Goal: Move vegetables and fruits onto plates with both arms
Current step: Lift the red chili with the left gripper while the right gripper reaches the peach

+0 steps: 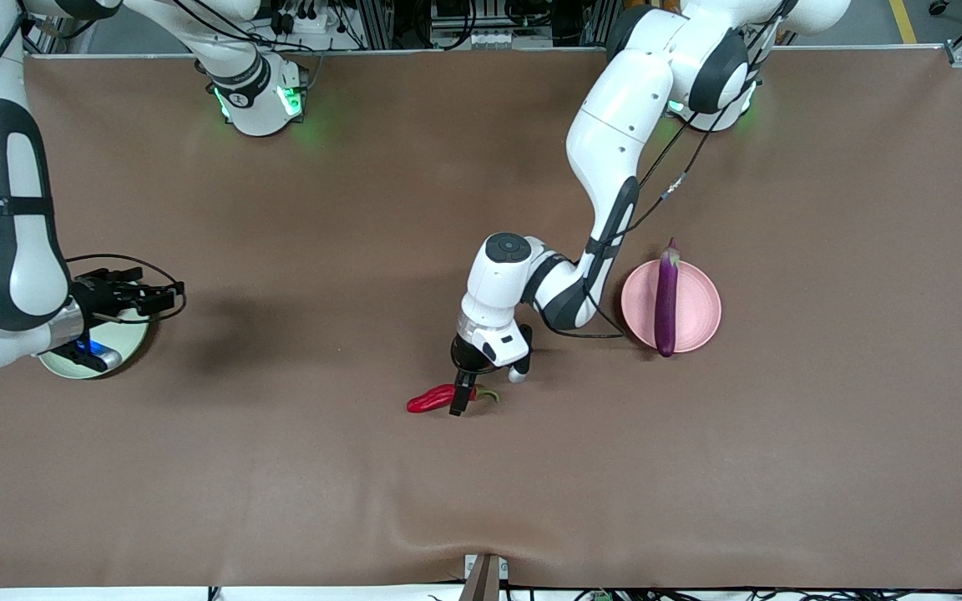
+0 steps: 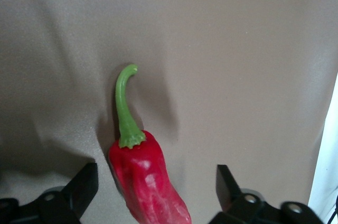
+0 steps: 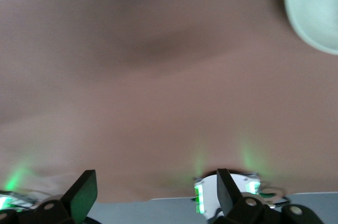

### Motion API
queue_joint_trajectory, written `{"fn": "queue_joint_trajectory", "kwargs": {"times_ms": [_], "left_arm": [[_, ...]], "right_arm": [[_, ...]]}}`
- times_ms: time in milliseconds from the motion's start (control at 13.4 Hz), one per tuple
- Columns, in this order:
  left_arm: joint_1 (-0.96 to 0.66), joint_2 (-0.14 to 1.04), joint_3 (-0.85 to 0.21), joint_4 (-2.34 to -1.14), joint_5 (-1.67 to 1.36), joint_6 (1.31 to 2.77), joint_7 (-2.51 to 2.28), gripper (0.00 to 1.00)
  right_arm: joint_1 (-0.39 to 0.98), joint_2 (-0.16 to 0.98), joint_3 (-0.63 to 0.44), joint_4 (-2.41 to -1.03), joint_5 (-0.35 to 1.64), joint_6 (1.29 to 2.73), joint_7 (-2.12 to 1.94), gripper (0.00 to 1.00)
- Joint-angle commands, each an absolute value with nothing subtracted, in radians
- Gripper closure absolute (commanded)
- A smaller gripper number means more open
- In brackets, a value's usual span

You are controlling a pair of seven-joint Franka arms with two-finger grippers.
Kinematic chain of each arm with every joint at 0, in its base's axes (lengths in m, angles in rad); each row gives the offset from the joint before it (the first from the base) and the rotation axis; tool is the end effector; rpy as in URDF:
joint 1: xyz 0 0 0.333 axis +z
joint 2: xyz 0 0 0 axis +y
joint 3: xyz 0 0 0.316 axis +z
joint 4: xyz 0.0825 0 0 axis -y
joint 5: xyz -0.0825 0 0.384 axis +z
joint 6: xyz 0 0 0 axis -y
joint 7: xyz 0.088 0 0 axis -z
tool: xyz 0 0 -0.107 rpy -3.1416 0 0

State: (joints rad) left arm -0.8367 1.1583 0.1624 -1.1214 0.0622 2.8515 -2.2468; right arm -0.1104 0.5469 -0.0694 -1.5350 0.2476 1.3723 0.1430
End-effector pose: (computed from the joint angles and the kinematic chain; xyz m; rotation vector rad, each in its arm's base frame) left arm 0.5898 -0.5417 0.1596 1.9827 1.6316 0.2831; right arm 0.6051 -0.0742 0.3085 -2.6967 0.5006 1.0065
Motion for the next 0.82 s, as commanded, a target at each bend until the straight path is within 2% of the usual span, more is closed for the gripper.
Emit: {"fn": "queue_joint_trajectory", "kwargs": {"times_ms": [0,75,149,523,747], "left_arm": [[-0.842,1.203,0.175,-1.074,0.051,2.862,-2.255,0.65],[-0.842,1.204,0.175,-1.074,0.051,2.862,-2.252,0.9],[-0.842,1.204,0.176,-1.074,0.051,2.862,-2.25,1.0],[-0.844,1.171,0.172,-1.08,0.049,2.846,-2.253,1.0],[-0.838,1.045,0.158,-1.083,0.035,2.679,-2.253,1.0]], "right_arm": [[-0.089,0.52,-0.071,-1.542,0.299,1.348,0.234,0.0],[-0.08,0.52,-0.071,-1.536,0.299,1.348,0.244,0.0],[-0.08,0.52,-0.071,-1.534,0.299,1.348,0.247,0.0],[-0.075,0.52,-0.071,-1.5,0.342,1.313,0.294,0.0],[-0.045,0.52,-0.071,-1.491,0.438,1.305,0.389,0.0]]}}
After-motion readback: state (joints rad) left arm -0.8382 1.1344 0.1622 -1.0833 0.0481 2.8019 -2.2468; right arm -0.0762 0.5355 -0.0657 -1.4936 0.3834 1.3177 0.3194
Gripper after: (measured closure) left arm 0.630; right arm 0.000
